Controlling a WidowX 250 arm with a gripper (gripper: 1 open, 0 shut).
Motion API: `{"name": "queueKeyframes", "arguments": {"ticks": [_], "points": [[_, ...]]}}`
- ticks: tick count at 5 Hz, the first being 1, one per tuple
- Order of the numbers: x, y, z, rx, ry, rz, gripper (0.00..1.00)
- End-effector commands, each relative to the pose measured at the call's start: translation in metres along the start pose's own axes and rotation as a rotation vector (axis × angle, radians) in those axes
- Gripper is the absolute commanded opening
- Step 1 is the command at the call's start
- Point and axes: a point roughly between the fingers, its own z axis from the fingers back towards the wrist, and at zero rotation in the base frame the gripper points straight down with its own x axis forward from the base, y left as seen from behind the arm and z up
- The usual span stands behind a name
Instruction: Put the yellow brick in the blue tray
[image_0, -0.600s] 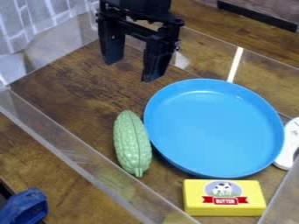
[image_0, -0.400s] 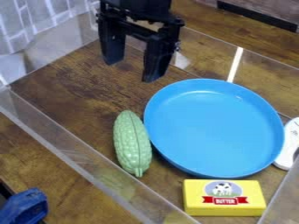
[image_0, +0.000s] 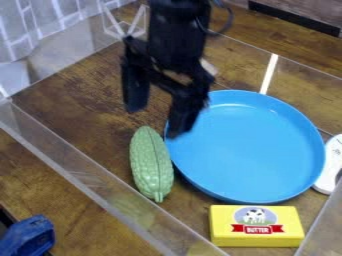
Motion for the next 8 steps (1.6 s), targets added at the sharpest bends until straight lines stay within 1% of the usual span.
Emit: {"name": "queueKeyframes", "arguments": {"ticks": [1, 2, 3, 4, 5, 7, 8], "points": [[0.002, -0.023, 0.002, 0.038, -0.099, -0.141, 1.0], [0.001, -0.042, -0.017, 0.07, -0.122, -0.264, 1.0], [0.004, -0.047, -0.032, 0.089, -0.128, -0.308, 1.0], [0.009, -0.049, -0.043, 0.101, -0.137, -0.325, 1.0], [0.012, -0.051, -0.055, 0.12, -0.145, -0.348, 1.0], [0.022, -0.053, -0.069, 0.13, -0.163, -0.371, 1.0], [0.026, -0.054, -0.074, 0.129, -0.171, -0.378, 1.0]]}}
